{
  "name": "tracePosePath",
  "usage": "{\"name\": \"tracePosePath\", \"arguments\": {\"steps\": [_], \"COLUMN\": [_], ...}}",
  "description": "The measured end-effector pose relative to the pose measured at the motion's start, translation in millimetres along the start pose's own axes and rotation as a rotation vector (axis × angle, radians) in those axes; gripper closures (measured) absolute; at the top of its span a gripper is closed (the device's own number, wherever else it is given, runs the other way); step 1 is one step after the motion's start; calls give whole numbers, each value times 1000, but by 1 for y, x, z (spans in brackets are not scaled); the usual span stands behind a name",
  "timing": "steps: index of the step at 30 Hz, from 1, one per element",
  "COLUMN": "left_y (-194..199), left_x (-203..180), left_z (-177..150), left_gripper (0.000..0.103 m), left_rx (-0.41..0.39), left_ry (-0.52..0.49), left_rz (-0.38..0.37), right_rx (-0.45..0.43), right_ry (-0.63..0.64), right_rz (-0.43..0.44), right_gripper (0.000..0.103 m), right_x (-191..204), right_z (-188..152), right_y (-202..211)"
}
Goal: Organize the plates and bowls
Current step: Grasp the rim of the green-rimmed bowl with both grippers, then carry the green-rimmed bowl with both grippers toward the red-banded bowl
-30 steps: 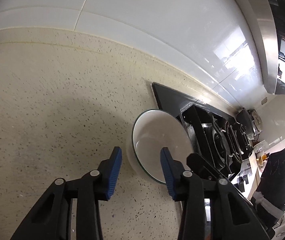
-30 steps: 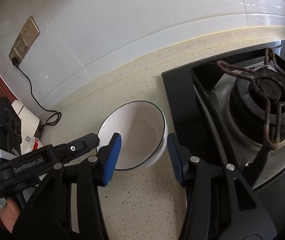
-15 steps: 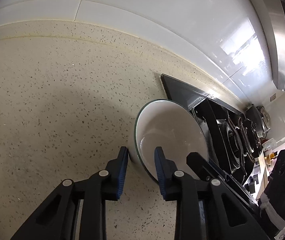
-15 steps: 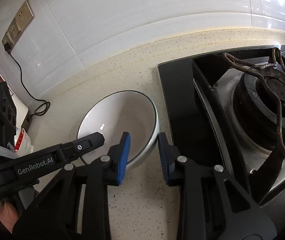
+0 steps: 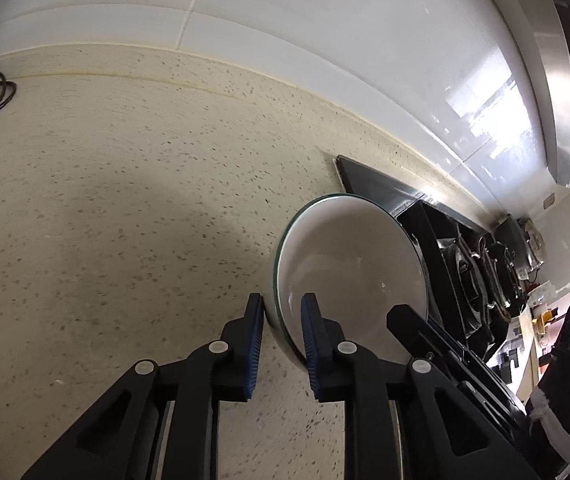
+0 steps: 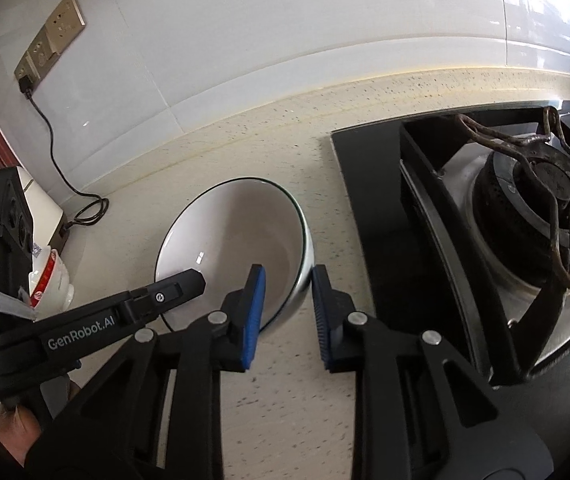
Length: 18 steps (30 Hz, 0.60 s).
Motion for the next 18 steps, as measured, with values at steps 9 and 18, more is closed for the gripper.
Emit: {"name": "tracePosePath", "arguments": {"steps": [9,18], "left_y": [36,73], "left_x": [33,80], "left_z": [5,8], "left_gripper": [84,84], "left_rx": [-56,-109], "left_ry": [51,127], "left_rz": [-9,-11], "right_rx": [-6,-2], "right_ry": [43,108], "right_rz": [32,80], "right_gripper": [76,76], "right_x": [41,100], "right_z": [0,4], "right_y": [8,2]}}
Point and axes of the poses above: each gripper's, at about its wrist camera, not at the fingertips, and y roughly against the way its jaws point, x to its left, z to its top, the point moved 3 cm from there along -y, roughly the way its jaws point, and after that the axes turned 7 degrees about z, right-handed, at the moved point
